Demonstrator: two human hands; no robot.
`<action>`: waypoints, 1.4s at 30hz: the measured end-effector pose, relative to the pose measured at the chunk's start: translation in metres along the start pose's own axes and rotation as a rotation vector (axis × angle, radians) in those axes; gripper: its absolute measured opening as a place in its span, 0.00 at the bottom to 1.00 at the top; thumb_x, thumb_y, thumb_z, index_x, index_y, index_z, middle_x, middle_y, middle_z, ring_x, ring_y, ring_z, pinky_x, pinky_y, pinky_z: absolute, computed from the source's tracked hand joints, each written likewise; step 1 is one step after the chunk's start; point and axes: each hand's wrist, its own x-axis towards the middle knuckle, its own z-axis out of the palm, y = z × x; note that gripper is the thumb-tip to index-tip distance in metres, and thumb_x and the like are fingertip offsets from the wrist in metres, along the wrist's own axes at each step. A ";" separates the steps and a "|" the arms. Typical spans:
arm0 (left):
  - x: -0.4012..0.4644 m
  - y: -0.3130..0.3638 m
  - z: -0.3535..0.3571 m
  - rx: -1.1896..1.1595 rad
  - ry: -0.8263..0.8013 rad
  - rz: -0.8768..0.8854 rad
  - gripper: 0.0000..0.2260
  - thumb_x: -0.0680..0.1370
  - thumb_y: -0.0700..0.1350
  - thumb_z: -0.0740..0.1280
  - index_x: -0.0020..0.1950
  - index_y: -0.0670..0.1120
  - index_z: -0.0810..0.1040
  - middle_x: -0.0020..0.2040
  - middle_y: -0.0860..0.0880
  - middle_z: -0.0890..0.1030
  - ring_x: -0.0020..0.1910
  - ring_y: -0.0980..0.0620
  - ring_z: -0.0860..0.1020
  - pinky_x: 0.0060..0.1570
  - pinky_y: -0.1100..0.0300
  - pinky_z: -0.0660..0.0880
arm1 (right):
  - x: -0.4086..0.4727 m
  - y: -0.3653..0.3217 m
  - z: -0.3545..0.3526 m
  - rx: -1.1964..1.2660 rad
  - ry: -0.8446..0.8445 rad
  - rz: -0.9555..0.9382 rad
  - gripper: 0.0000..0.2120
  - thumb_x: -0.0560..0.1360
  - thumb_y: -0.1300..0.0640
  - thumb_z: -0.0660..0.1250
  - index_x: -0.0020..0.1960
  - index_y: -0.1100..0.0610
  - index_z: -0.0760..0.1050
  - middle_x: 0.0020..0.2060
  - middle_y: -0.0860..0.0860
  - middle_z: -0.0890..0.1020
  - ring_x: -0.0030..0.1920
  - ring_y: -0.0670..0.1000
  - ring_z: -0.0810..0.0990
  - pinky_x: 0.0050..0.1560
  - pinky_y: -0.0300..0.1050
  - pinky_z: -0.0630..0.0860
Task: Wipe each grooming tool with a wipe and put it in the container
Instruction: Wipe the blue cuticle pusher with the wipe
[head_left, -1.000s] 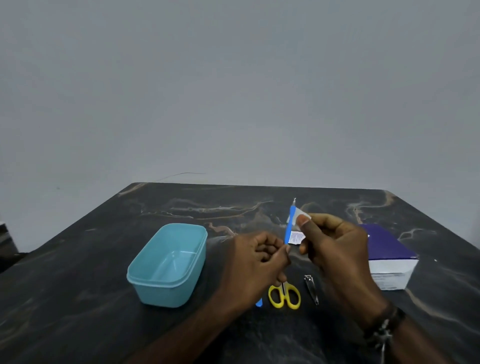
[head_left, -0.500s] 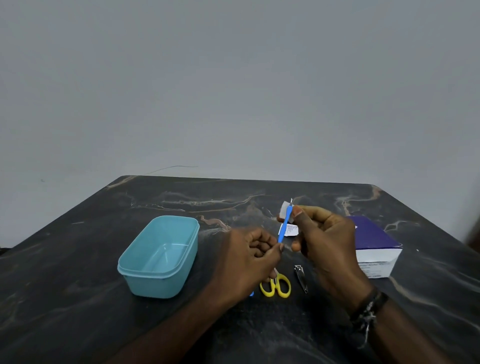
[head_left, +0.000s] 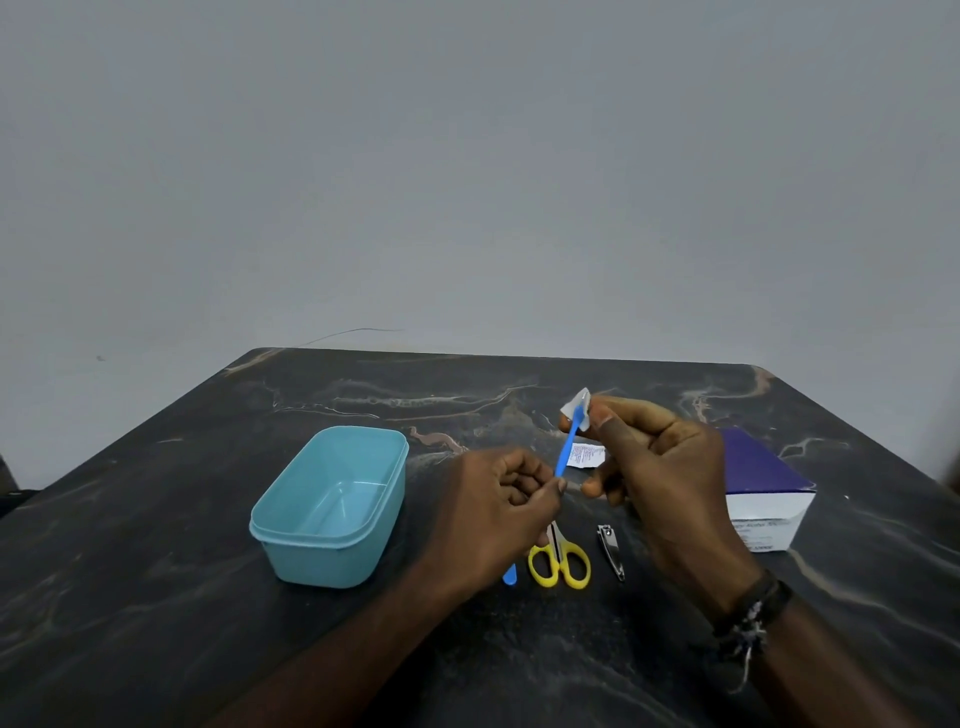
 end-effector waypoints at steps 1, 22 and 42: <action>0.000 -0.001 0.000 0.023 0.009 0.016 0.03 0.75 0.40 0.71 0.43 0.41 0.81 0.31 0.45 0.82 0.26 0.51 0.81 0.25 0.66 0.74 | 0.001 0.001 -0.001 -0.004 0.001 -0.006 0.04 0.76 0.60 0.68 0.47 0.60 0.81 0.39 0.51 0.87 0.19 0.49 0.75 0.20 0.37 0.69; -0.002 -0.002 0.000 0.178 -0.041 0.185 0.07 0.78 0.42 0.67 0.50 0.43 0.84 0.31 0.44 0.83 0.27 0.47 0.80 0.31 0.46 0.78 | 0.007 0.007 -0.008 0.121 -0.139 0.077 0.06 0.76 0.59 0.65 0.47 0.58 0.81 0.45 0.55 0.86 0.23 0.45 0.71 0.28 0.40 0.66; -0.002 -0.002 -0.003 0.192 -0.034 0.210 0.06 0.78 0.42 0.67 0.48 0.43 0.84 0.30 0.47 0.82 0.26 0.51 0.80 0.30 0.52 0.79 | 0.005 0.007 -0.004 0.161 -0.081 0.109 0.05 0.75 0.60 0.68 0.46 0.60 0.81 0.44 0.54 0.87 0.21 0.45 0.69 0.25 0.36 0.69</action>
